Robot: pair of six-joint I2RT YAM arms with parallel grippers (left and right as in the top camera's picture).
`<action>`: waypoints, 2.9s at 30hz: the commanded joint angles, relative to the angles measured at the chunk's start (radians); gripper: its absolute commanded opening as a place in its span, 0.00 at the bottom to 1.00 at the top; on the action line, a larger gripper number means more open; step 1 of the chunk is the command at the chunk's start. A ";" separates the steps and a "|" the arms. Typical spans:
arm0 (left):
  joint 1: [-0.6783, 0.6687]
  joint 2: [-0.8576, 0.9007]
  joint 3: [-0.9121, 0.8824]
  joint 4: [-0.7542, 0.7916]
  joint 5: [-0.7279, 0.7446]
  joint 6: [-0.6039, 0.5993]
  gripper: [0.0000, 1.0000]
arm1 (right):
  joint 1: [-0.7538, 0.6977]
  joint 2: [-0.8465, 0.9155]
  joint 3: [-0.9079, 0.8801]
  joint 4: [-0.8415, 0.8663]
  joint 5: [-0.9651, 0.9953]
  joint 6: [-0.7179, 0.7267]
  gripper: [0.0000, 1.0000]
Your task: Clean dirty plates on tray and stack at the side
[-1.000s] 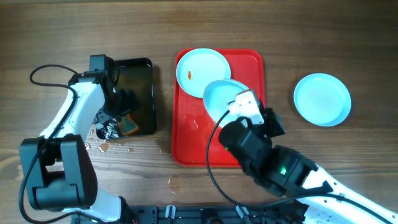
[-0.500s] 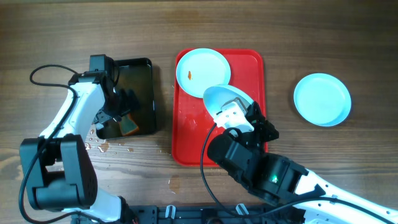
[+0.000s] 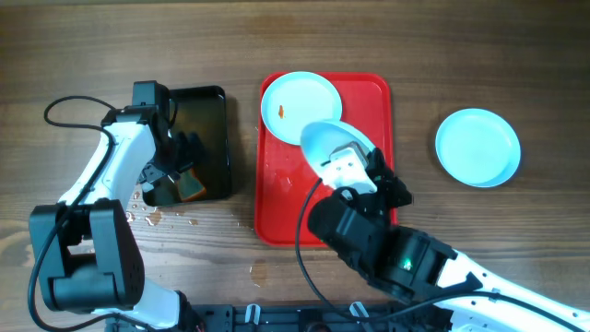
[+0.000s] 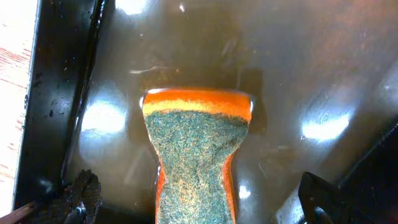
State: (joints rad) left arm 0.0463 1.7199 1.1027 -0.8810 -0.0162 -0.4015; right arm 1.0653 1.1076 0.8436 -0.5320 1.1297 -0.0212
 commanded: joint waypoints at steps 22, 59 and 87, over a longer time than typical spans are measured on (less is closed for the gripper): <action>0.006 -0.010 0.004 0.003 0.012 0.005 1.00 | -1.258 0.022 -0.001 -0.160 -0.989 0.535 0.04; 0.006 -0.010 0.004 0.003 0.012 0.005 1.00 | -2.205 0.297 -0.069 -0.362 -1.153 0.497 0.66; 0.006 -0.010 0.004 0.002 0.012 0.005 1.00 | -2.145 -0.009 -0.082 -0.264 -1.536 0.477 0.04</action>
State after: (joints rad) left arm 0.0479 1.7195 1.1023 -0.8776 -0.0090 -0.4015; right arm -1.1278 1.1465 0.7414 -0.8059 -0.3466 0.4698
